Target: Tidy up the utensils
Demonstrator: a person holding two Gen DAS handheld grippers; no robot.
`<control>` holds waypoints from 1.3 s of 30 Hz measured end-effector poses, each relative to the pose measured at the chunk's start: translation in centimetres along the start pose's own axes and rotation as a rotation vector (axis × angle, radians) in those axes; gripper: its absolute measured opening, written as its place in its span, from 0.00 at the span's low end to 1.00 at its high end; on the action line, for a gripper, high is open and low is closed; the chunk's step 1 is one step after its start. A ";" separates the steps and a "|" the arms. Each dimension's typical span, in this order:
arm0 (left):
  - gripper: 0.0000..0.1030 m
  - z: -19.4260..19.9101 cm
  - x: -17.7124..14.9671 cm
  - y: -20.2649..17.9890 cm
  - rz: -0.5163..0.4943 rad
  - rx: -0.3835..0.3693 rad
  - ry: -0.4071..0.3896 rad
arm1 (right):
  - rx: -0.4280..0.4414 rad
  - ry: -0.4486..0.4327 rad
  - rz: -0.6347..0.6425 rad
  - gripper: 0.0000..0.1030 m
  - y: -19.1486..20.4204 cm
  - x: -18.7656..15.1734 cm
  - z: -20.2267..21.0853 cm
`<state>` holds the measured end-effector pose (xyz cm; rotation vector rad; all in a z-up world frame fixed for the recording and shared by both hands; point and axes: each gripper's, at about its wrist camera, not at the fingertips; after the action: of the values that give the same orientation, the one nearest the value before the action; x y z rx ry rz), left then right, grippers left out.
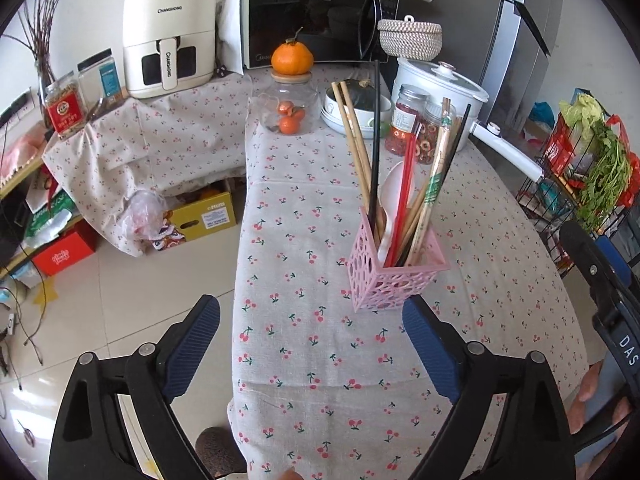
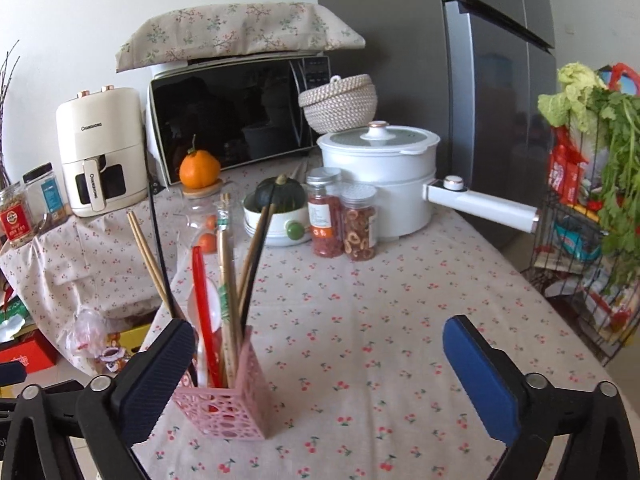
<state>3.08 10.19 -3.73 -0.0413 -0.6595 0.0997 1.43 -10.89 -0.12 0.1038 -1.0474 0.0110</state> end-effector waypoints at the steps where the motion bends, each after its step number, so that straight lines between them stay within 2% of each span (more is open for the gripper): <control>1: 0.96 0.5 -0.1 -0.7 -0.009 0.005 -0.002 | -0.009 0.021 0.014 1.00 -0.4 0.3 0.4; 7: 0.99 4.8 -0.9 -4.4 -0.066 0.055 -0.090 | -0.015 0.111 0.105 1.00 -2.2 0.4 2.8; 11: 1.00 6.8 -1.5 -6.2 -0.098 0.097 -0.140 | 0.008 0.151 0.094 1.00 -3.5 0.1 3.6; 19: 1.00 7.7 -1.7 -7.1 -0.080 0.076 -0.161 | 0.022 0.139 0.101 1.00 -4.7 0.3 4.2; 24: 1.00 8.0 -2.2 -7.7 -0.092 0.066 -0.170 | 0.000 0.117 0.106 1.00 -4.5 0.6 4.5; 39: 1.00 8.1 -2.4 -7.0 -0.088 0.061 -0.177 | -0.002 0.117 0.089 1.00 -4.4 0.6 4.2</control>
<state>-3.24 3.01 1.70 0.0561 -0.8332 0.0384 -1.67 -15.67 2.09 0.0542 -0.9348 0.0956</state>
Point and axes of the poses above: each gripper's, at about its wrist camera, not at the fingertips, and z roughly against the way its jaws point, y to its left, x to its top, and after that the axes turned 1 degree about y, right-handed
